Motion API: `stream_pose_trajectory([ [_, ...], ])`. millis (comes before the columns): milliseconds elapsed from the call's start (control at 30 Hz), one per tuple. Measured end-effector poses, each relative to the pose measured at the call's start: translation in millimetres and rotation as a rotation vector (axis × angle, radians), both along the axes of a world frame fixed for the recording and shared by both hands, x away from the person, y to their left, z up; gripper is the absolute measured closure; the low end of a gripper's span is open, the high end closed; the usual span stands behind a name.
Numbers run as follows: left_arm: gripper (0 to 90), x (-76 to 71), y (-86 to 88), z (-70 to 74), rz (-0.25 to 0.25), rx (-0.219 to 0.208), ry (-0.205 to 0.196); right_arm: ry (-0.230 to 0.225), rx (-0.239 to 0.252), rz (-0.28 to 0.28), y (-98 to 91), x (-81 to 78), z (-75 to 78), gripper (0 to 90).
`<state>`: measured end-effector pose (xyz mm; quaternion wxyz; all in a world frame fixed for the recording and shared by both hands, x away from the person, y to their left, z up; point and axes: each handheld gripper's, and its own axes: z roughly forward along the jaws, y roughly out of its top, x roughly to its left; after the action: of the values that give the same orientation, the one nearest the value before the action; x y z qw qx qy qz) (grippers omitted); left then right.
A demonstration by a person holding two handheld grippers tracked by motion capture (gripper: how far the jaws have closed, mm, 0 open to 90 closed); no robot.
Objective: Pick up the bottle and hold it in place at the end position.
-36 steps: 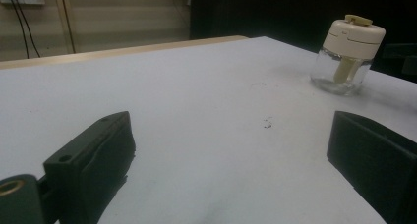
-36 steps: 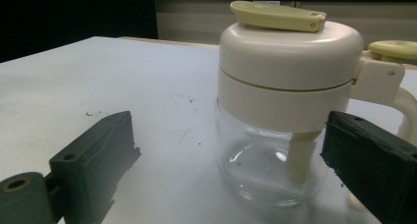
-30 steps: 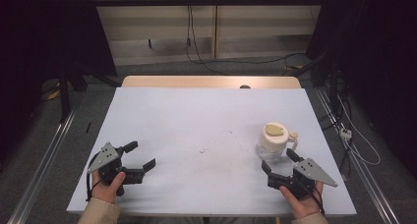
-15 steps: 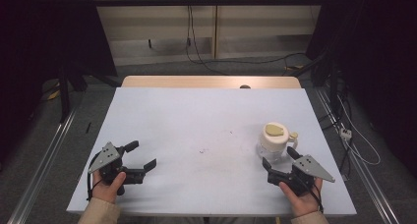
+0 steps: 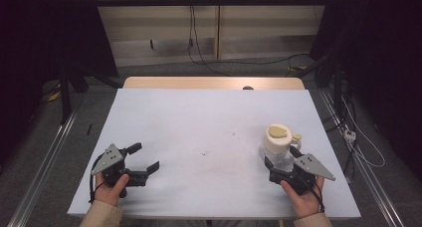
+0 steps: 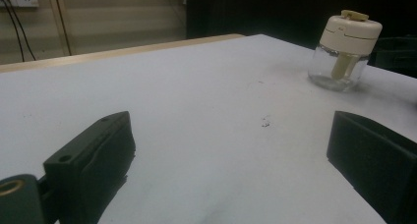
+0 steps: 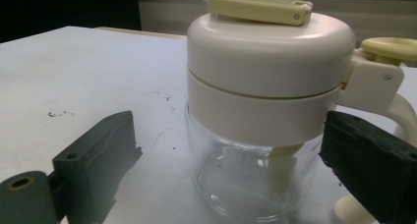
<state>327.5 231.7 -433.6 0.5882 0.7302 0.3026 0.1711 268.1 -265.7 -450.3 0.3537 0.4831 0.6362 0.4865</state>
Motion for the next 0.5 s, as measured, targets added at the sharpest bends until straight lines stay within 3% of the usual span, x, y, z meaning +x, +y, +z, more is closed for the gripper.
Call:
stream_pose_trajectory([
  [500, 3.7, 0.4, 0.0, -0.5, -0.004, 0.012, 0.002, 0.020, -0.012, -0.053, 0.5, 14.6, -3.2, 6.0],
])
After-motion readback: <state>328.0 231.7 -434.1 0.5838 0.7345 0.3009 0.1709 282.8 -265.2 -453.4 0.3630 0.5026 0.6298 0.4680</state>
